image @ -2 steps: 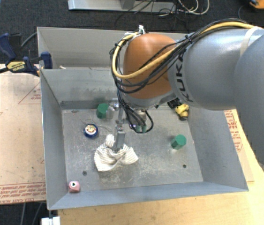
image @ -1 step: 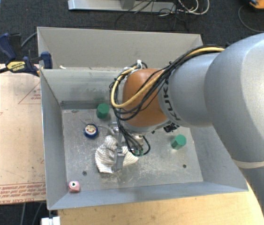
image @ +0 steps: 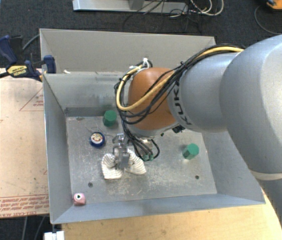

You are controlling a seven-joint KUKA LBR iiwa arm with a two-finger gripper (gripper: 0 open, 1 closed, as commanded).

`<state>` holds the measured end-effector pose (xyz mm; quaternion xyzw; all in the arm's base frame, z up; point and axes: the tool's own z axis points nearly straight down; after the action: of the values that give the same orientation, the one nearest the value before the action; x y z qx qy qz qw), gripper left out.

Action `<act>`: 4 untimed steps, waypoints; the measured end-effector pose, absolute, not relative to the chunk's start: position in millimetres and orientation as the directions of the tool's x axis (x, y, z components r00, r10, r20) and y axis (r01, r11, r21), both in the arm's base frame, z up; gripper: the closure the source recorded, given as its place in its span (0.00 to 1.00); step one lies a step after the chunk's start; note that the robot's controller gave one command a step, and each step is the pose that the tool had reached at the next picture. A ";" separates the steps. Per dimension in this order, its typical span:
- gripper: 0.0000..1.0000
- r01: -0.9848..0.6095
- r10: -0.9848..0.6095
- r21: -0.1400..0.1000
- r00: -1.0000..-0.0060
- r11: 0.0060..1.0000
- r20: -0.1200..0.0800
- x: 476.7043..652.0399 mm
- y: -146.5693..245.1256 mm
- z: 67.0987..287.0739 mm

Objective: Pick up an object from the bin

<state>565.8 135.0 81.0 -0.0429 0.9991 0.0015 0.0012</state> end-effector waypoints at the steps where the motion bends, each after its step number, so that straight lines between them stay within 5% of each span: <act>1: 1.00 -0.086 -0.086 0.003 -0.996 0.996 -0.003 565.8 135.0 81.0; 2: 1.00 -0.337 -0.337 0.003 -0.941 0.941 -0.007 539.1 107.7 73.8; 3: 1.00 -0.337 -0.337 0.003 -0.941 0.941 -0.007 539.1 107.7 73.8; 4: 1.00 -0.341 -0.341 0.004 -0.940 0.940 -0.010 546.3 116.1 178.8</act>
Offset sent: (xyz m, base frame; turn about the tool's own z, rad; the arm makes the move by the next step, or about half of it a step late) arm -0.0279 -0.0281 -0.0080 -0.2612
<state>546.3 116.1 178.8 -0.1729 0.9849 0.0029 0.0045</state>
